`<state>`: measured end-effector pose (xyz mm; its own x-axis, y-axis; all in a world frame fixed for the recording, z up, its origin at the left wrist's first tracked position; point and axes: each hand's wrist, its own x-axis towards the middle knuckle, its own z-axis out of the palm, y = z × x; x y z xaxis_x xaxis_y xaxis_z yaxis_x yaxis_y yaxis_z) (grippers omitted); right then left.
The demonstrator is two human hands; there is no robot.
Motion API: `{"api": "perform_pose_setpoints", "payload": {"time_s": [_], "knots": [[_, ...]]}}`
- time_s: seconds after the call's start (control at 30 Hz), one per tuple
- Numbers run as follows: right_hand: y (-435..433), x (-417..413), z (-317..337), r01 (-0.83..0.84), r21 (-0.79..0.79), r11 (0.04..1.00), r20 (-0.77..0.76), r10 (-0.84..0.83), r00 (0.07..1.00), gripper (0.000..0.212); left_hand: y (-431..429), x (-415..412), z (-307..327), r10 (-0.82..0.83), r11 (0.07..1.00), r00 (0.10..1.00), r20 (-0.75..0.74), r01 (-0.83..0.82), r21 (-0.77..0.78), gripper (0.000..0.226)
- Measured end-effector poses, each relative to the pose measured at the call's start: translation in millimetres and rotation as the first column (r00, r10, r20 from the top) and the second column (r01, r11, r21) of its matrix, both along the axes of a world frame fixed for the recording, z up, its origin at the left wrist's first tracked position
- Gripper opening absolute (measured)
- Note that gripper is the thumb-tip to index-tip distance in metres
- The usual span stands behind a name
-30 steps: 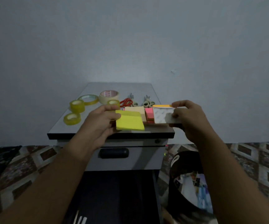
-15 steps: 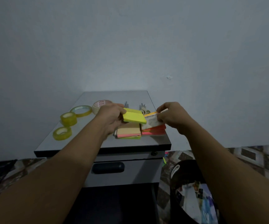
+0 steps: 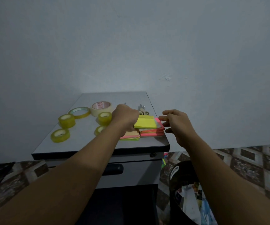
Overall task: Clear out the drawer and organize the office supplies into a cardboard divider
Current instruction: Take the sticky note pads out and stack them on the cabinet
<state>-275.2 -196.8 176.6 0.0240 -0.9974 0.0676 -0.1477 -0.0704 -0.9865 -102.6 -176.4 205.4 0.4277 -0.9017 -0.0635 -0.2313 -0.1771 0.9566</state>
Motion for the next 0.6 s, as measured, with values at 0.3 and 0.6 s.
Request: {"api": "perform_pose_setpoints", "payload": {"time_s": [0.3, 0.6], "knots": [[6.4, 0.7, 3.8, 0.048, -0.025, 0.999, -0.006, -0.048, 0.999, 0.020, 13.0, -10.1, 12.6, -0.115, 0.992, 0.977, -0.181, 0.123, 0.038, 0.036], [4.4, -1.3, 5.0, 0.007, 0.016, 1.000, 0.016, -0.007, 1.000, 0.027, 13.5, -6.5, 14.0, -0.176, 0.980, 0.979, -0.099, 0.184, 0.075, 0.013]]}}
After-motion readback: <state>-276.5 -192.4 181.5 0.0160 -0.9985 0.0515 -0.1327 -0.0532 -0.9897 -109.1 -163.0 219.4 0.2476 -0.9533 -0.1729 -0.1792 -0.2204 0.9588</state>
